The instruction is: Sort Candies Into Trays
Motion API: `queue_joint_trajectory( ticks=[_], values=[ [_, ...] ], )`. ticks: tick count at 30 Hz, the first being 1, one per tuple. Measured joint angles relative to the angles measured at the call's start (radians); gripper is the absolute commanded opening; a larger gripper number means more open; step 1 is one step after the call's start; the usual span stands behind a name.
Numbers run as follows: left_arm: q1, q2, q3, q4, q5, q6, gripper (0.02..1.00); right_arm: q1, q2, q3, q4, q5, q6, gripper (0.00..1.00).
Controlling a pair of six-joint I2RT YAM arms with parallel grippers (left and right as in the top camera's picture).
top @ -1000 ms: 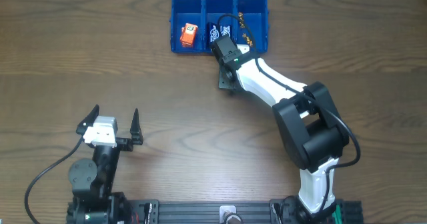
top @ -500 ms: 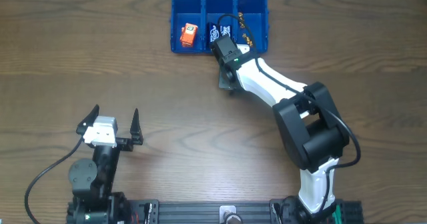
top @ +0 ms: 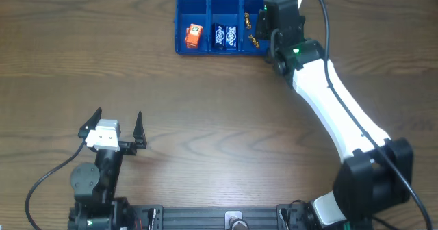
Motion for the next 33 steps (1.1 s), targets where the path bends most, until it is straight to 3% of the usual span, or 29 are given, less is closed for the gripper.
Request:
queue_joint_trajectory(
  ticks=[8,24,26,27,29,30,32,33],
  values=[
    [0.000,0.000,0.000,0.000,0.000,0.000,0.996,0.003,0.154,-0.009,0.040,-0.005,-0.014,0.161],
    [0.000,0.000,0.000,0.000,0.000,0.000,0.996,0.004,0.157,-0.010,0.062,-0.005,-0.014,0.196],
    [0.000,0.000,0.000,0.000,0.000,0.000,0.998,0.004,0.157,-0.010,0.064,-0.005,-0.014,0.264],
    [0.000,0.000,0.000,0.000,0.000,0.000,0.998,0.005,0.157,-0.010,0.064,-0.005,-0.016,0.369],
    [0.000,0.000,0.000,0.000,0.000,0.000,0.998,0.005,0.157,-0.010,0.063,-0.006,-0.019,0.766],
    [0.000,0.000,0.000,0.000,0.000,0.000,0.998,0.005,0.157,-0.010,0.063,-0.009,-0.021,0.862],
    [0.000,0.000,0.000,0.000,0.000,0.000,0.998,0.005,0.157,-0.010,0.062,-0.015,-0.021,1.000],
    [0.000,0.000,0.000,0.000,0.000,0.000,0.998,0.005,0.157,-0.010,0.061,-0.022,-0.026,1.000]
  ],
)
